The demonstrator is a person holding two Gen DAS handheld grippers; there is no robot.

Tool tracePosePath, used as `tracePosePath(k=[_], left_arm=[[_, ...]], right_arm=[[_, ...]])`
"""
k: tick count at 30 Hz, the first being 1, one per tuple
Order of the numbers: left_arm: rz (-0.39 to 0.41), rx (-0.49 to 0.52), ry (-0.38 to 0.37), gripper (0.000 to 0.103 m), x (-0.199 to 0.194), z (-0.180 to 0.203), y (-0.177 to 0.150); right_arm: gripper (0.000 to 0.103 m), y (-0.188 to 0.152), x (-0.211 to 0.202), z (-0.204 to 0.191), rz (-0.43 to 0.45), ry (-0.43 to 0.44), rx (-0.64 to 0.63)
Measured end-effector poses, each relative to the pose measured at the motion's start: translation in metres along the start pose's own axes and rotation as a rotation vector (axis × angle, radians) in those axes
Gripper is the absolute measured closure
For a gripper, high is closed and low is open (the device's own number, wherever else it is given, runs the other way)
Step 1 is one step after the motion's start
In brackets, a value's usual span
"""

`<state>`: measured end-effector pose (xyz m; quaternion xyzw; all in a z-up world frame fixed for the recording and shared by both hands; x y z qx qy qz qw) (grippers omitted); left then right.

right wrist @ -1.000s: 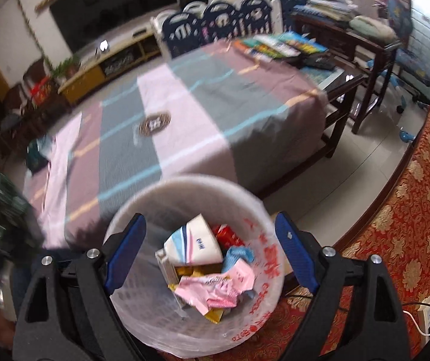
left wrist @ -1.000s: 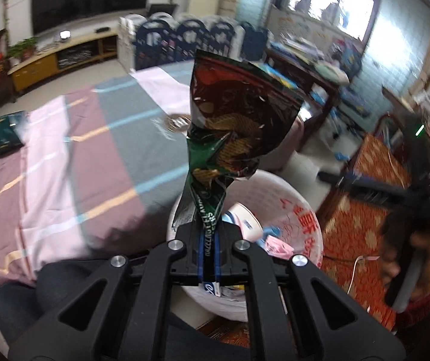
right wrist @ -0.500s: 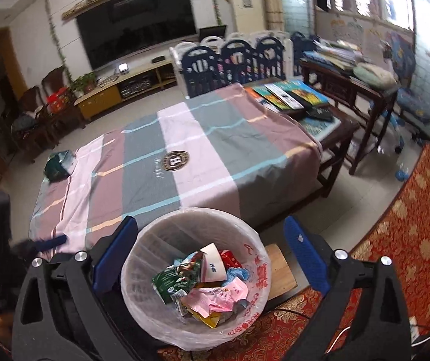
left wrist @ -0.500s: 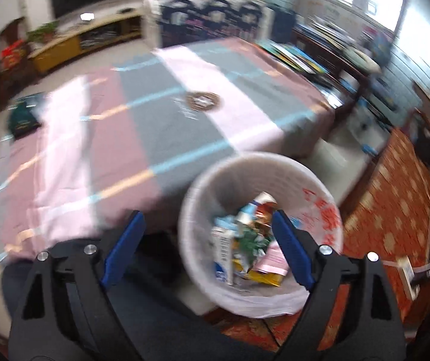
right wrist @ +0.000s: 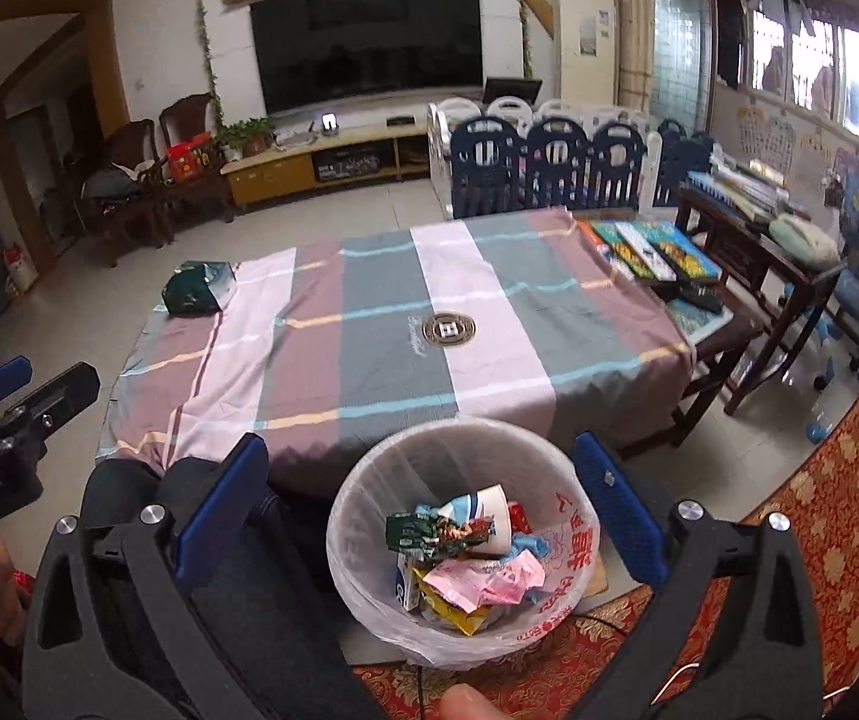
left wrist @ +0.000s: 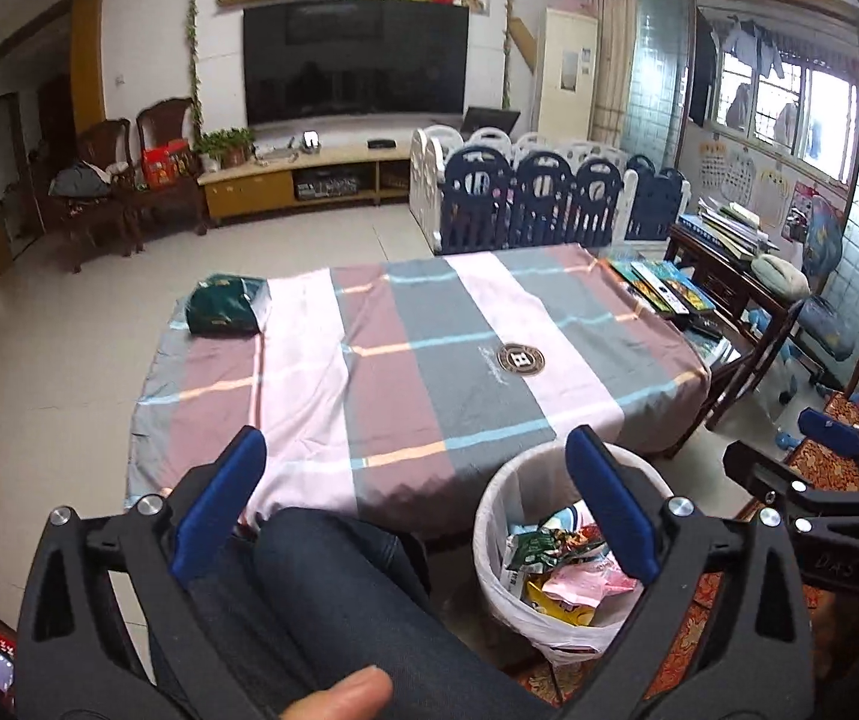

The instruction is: Collect trash

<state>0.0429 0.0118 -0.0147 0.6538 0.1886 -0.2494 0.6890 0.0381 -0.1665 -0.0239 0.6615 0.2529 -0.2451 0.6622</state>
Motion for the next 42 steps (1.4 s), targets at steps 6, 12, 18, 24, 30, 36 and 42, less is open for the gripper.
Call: tracePosePath(k=[6, 12, 18, 24, 30, 36, 42], left_arm=[[0.048, 0.015, 0.002, 0.003, -0.024, 0.003, 0.01], [0.036, 0.021, 0.01, 0.003, -0.02, 0.007, 0.009], [0.017, 0.021, 0.004, 0.003, -0.016, 0.007, 0.005], [0.014, 0.015, 0.007, 0.003, -0.015, 0.006, 0.003], [0.007, 0.014, 0.004, 0.003, -0.012, 0.005, 0.003], [0.006, 0.014, 0.006, 0.003, -0.011, 0.005, 0.003], [0.002, 0.015, 0.0, 0.003, -0.01, 0.006, 0.001]], right_arm=[[0.004, 0.01, -0.02, -0.011, 0.069, -0.002, -0.048], [0.004, 0.007, -0.012, -0.006, 0.05, -0.004, -0.03], [0.004, 0.003, -0.009, -0.004, 0.038, -0.01, -0.027], [0.004, 0.0, -0.006, -0.005, 0.025, -0.014, -0.029], [0.004, -0.001, -0.004, -0.004, 0.018, -0.017, -0.028], [0.004, -0.002, -0.003, -0.003, 0.014, -0.019, -0.025], [0.004, -0.004, -0.002, -0.002, 0.01, -0.018, -0.023]])
Point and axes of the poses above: each gripper's, at about its wrist camera, not at the fingertips, and x roughly the way its jaws point, z to its right, y to its top, the point moved 10 cm from there along x, roughly the way its jaws point, and after that the axes turned 6 degrees about -y, right-handed, at the moved point
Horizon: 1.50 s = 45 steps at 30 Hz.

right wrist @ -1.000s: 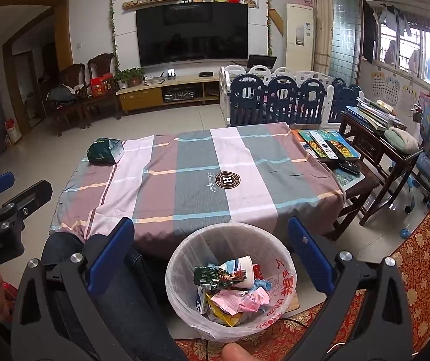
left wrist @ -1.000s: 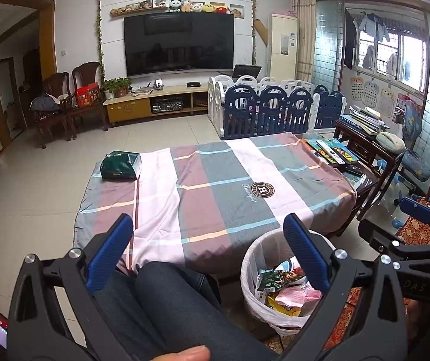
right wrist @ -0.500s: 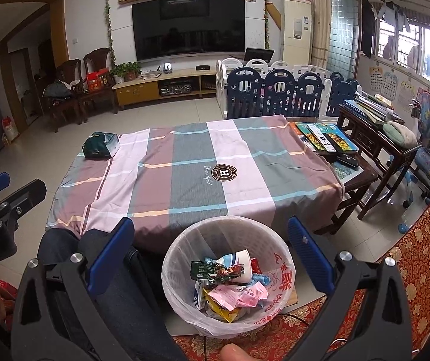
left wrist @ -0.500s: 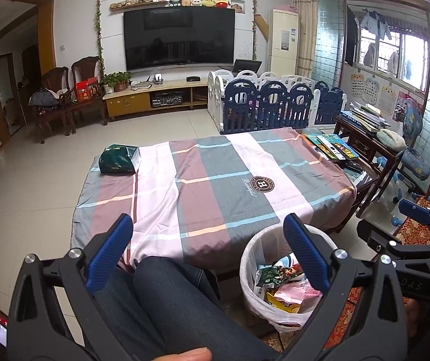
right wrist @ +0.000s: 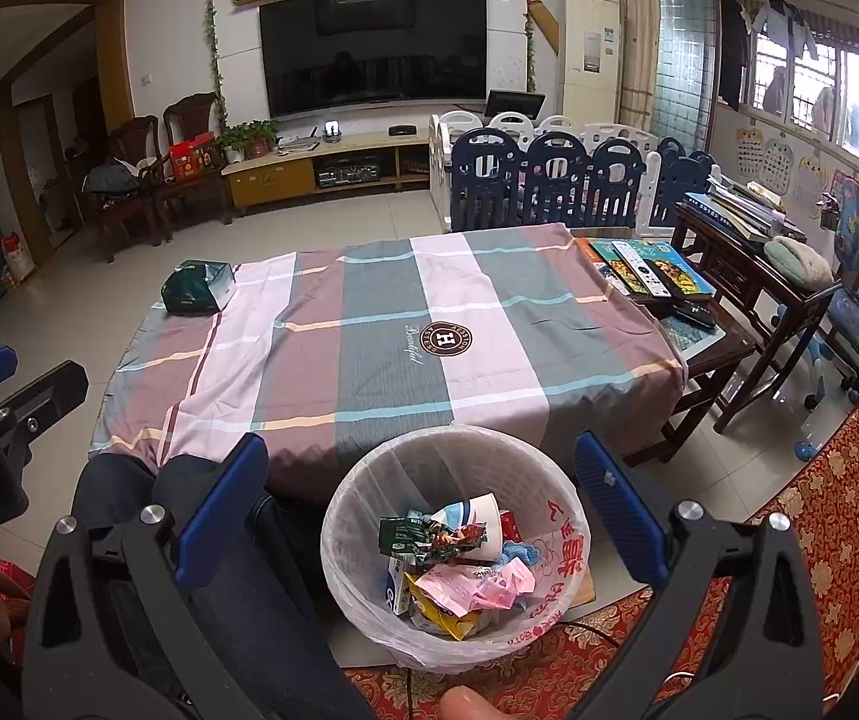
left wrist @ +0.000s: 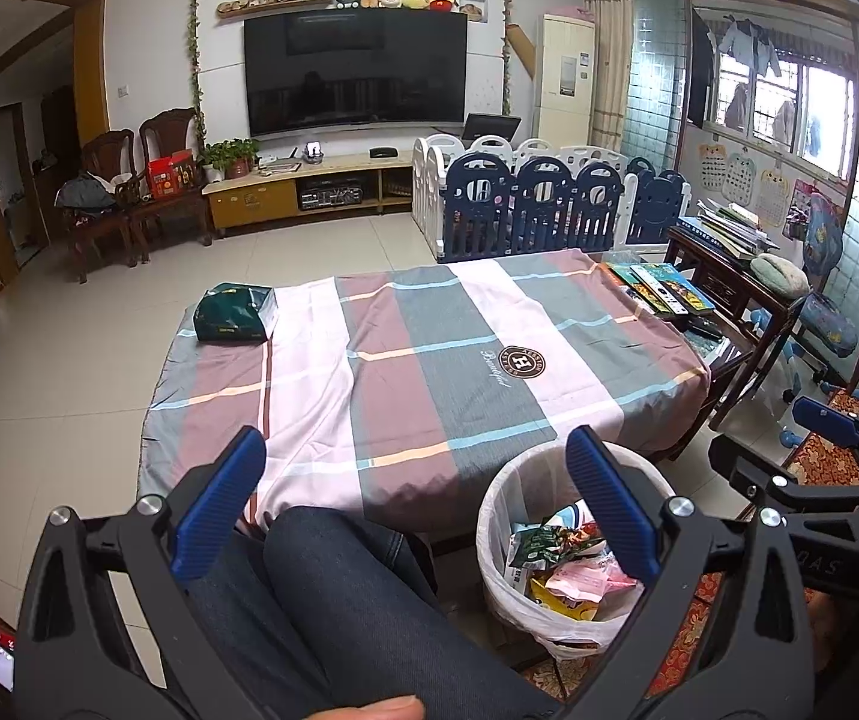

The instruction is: Collect trash

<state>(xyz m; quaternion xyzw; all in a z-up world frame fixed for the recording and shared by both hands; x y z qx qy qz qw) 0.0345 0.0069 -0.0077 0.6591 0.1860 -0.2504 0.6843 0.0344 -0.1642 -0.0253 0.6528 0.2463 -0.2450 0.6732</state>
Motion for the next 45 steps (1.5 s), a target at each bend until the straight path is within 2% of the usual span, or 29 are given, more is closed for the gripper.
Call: tracePosePath(k=[27, 45], left_arm=[[-0.018, -0.009, -0.012, 0.003, 0.001, 0.003, -0.007], [-0.002, -0.001, -0.01, 0.003, -0.003, 0.006, -0.007]], right_arm=[[0.004, -0.008, 0.01, 0.003, -0.03, -0.006, 0.012], [0.004, -0.011, 0.015, 0.006, -0.042, -0.013, 0.024]])
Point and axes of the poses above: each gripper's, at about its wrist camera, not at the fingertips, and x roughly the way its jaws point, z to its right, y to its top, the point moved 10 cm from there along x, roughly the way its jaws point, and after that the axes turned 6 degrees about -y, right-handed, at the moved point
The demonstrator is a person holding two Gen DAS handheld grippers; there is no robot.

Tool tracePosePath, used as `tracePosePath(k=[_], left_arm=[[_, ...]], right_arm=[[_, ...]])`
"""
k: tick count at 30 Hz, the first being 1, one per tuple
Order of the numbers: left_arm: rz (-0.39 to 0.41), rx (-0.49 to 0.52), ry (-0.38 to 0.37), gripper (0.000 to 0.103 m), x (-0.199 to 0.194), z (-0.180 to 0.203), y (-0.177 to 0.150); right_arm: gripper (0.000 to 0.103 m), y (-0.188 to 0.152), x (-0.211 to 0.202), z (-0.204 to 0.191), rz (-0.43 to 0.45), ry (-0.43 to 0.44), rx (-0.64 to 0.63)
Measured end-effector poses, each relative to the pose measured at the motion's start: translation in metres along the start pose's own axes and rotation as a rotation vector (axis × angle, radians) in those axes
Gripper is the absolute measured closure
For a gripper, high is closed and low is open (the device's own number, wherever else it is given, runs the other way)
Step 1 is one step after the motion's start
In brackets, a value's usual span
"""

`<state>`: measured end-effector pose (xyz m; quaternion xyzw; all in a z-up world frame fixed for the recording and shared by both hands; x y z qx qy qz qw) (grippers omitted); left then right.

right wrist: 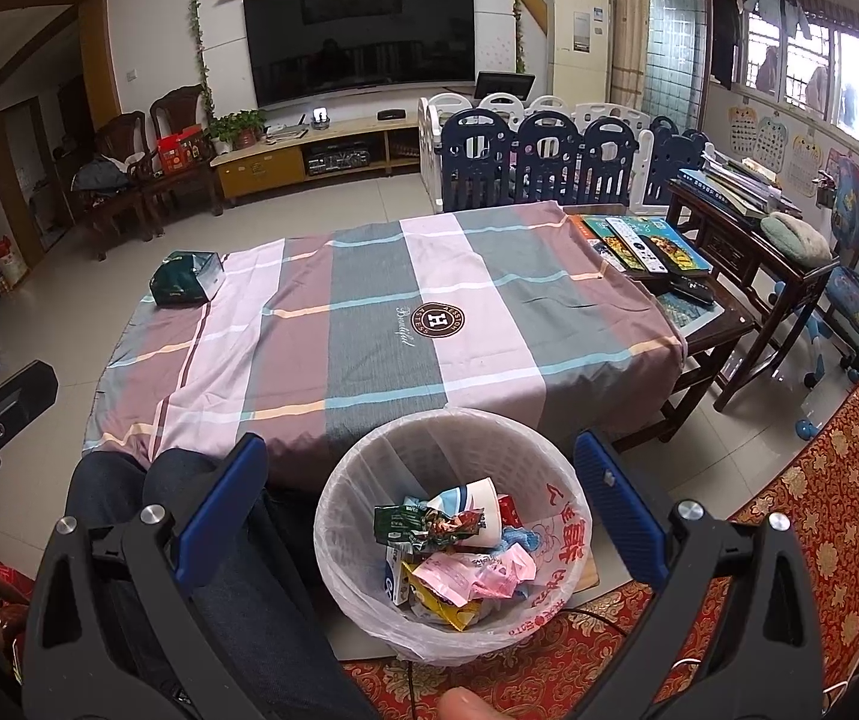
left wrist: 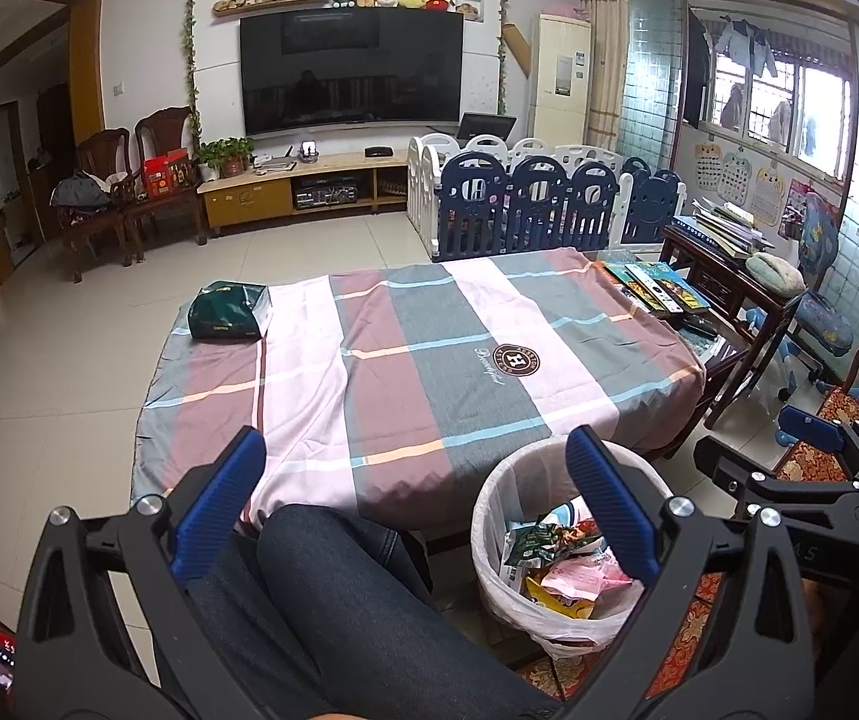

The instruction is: Collect trash

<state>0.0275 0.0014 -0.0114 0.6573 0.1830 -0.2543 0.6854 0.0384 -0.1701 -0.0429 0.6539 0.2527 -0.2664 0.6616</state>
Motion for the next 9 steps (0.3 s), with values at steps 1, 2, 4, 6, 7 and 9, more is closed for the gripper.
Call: tracePosePath(k=[1, 2, 4, 6, 7, 9], left_arm=[[0.0, 0.001, 0.002, 0.003, -0.0002, 0.0002, -0.0004], [0.0, 0.002, 0.004, 0.003, -0.0004, -0.0004, 0.0], [0.0, 0.002, 0.021, 0.003, -0.0004, -0.0024, 0.0005], [-0.002, 0.002, 0.039, 0.003, 0.0004, -0.0056, 0.0011], [-0.004, 0.001, 0.045, 0.003, 0.0015, -0.0065, 0.0013], [-0.01, -0.004, 0.05, 0.003, 0.0031, -0.0095, 0.001]], right_arm=[[0.004, -0.0006, 0.0004, -0.0001, -0.001, 0.0, 0.0], [0.004, 0.0, 0.0, 0.0001, -0.001, 0.0, 0.0], [0.004, -0.0016, 0.0011, 0.0004, -0.002, 0.0, 0.001], [0.004, -0.0022, 0.0013, 0.0006, -0.003, -0.001, 0.003], [0.004, -0.003, 0.0019, 0.0006, -0.004, -0.001, 0.003], [0.004, -0.0036, 0.002, 0.0004, -0.004, -0.002, 0.005]])
Point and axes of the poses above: each gripper's, at about its wrist camera, not at the fingertips, and x roughly the way its jaws point, z to its right, y to its top, the point moved 10 cm from there along x, roughly the way its jaws point, and after that the axes turned 6 degrees about -y, right-handed, at the moved point
